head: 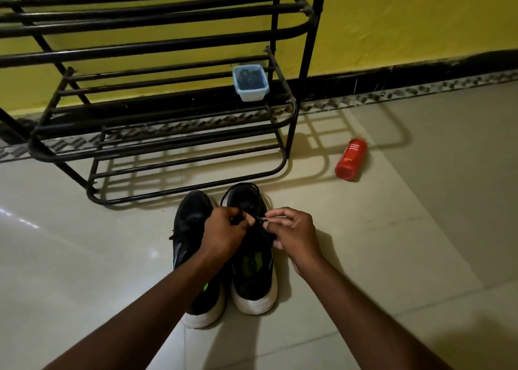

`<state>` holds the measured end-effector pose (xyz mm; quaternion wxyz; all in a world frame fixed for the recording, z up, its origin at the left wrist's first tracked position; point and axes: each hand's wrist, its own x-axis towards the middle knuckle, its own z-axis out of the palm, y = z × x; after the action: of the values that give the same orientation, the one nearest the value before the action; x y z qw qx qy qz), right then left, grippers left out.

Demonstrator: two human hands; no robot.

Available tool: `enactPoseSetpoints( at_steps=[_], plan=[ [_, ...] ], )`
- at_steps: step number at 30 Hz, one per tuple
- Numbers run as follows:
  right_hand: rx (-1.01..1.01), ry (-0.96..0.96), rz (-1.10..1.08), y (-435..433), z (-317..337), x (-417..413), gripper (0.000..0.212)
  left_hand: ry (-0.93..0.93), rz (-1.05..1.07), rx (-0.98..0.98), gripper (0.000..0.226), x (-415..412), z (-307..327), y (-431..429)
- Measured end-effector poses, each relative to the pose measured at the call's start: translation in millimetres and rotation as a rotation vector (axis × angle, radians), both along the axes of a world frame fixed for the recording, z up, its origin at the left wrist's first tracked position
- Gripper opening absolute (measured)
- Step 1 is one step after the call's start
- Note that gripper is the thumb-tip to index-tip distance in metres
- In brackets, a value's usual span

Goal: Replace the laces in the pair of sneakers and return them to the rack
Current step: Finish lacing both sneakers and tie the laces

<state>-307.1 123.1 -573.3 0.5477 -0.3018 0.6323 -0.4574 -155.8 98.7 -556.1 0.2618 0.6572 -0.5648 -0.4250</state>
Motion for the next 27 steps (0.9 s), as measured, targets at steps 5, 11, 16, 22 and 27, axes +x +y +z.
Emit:
enactPoseSetpoints(
  at_steps=[5,11,16,22,27],
  plan=[
    [-0.025,0.033,0.023,1.5,-0.3,-0.4,0.012,-0.059,0.019,-0.046,0.011,-9.1,5.2,4.7],
    [-0.047,0.065,0.023,4.1,-1.2,2.4,0.011,-0.118,0.044,-0.122,0.006,-13.5,7.1,9.0],
    [-0.045,0.071,0.019,3.0,-1.2,1.7,0.011,-0.216,-0.032,-0.152,0.012,-11.5,4.0,8.3],
    [-0.049,0.084,0.022,3.5,-1.9,2.1,0.012,-0.262,-0.078,-0.165,0.015,-8.6,1.5,6.7],
    [-0.051,0.077,0.000,4.9,-1.2,3.6,0.010,-0.253,-0.045,-0.159,0.013,-9.7,2.3,7.5]
  ],
)
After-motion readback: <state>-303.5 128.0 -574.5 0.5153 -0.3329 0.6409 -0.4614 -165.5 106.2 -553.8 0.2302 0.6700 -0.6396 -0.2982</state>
